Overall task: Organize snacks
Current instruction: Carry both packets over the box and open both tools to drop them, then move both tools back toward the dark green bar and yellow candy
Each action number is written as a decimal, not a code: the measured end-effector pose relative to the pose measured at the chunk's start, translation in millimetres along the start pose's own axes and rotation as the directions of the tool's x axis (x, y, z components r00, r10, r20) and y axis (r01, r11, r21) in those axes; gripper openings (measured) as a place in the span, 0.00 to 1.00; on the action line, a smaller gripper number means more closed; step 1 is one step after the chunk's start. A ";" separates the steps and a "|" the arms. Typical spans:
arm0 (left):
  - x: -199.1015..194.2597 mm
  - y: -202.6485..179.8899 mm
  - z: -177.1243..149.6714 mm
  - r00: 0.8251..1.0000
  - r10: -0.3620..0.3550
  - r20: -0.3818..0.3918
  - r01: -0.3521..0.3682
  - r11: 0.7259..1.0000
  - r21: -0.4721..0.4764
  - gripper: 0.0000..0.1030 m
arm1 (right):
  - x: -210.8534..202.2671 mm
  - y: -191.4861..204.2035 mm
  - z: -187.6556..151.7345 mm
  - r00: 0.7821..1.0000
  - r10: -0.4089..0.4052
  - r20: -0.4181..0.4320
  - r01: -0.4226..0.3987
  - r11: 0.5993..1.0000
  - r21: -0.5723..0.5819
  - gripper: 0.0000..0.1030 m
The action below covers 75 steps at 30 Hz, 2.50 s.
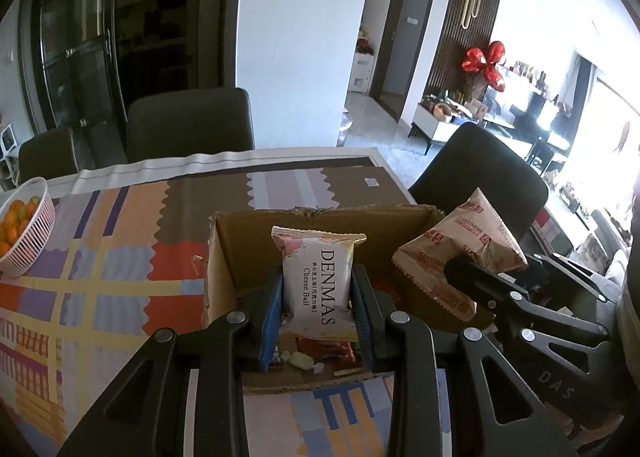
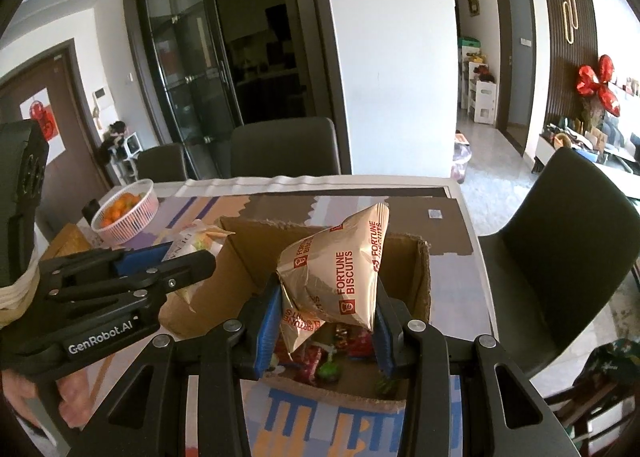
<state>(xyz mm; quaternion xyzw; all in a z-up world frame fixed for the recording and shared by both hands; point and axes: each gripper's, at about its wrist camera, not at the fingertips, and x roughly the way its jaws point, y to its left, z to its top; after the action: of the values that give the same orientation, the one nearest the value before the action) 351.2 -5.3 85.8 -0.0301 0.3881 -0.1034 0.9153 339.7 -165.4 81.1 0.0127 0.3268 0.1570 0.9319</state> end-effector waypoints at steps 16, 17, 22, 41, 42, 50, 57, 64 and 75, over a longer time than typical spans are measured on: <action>-21.2 -5.5 -22.5 0.998 0.050 0.039 -0.050 0.999 0.011 0.52 | -4.4 -5.8 -14.8 0.998 -0.053 -0.026 0.053 0.998 0.023 0.60; -25.5 -8.1 -26.0 0.998 0.046 0.046 -0.047 0.999 0.019 0.52 | -8.7 -5.3 -17.2 0.998 -0.059 -0.018 0.060 0.998 0.018 0.60; -46.4 -22.8 -46.5 0.997 0.013 0.071 -0.017 0.998 0.061 0.52 | -34.8 -5.9 -35.0 0.997 -0.074 0.023 0.073 0.997 0.016 0.63; -66.8 -61.9 -135.3 0.999 -0.042 0.021 0.038 0.987 0.156 0.54 | -88.7 -9.0 -111.5 0.994 -0.107 0.022 0.107 0.994 -0.001 0.63; -64.4 -63.3 -141.0 0.999 -0.049 0.007 0.047 0.986 0.158 0.54 | -88.6 -10.4 -116.0 0.994 -0.108 0.013 0.108 0.994 0.000 0.63; -46.1 -79.5 -180.9 0.996 -0.056 -0.071 0.070 0.974 0.215 0.54 | -76.9 -24.3 -158.6 0.989 -0.120 -0.089 0.122 0.992 0.019 0.63; -22.8 -91.4 -207.2 0.986 -0.070 -0.151 0.104 0.967 0.234 0.54 | -64.6 -35.5 -193.3 0.974 -0.133 -0.181 0.140 0.990 0.027 0.63; 6.0 -97.9 -228.5 0.970 -0.058 -0.235 0.113 0.967 0.228 0.54 | -56.0 -44.3 -210.9 0.963 -0.142 -0.231 0.155 0.987 0.036 0.63; 33.9 -105.7 -238.2 0.957 -0.030 -0.287 0.103 0.965 0.241 0.55 | -45.6 -51.0 -223.4 0.949 -0.148 -0.278 0.164 0.986 0.033 0.63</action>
<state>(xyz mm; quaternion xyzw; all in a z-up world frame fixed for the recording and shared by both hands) 186.0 -109.7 -89.8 0.0888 0.4963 -0.1862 0.8433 183.7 -245.3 -73.3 -0.0093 0.4569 0.0740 0.8864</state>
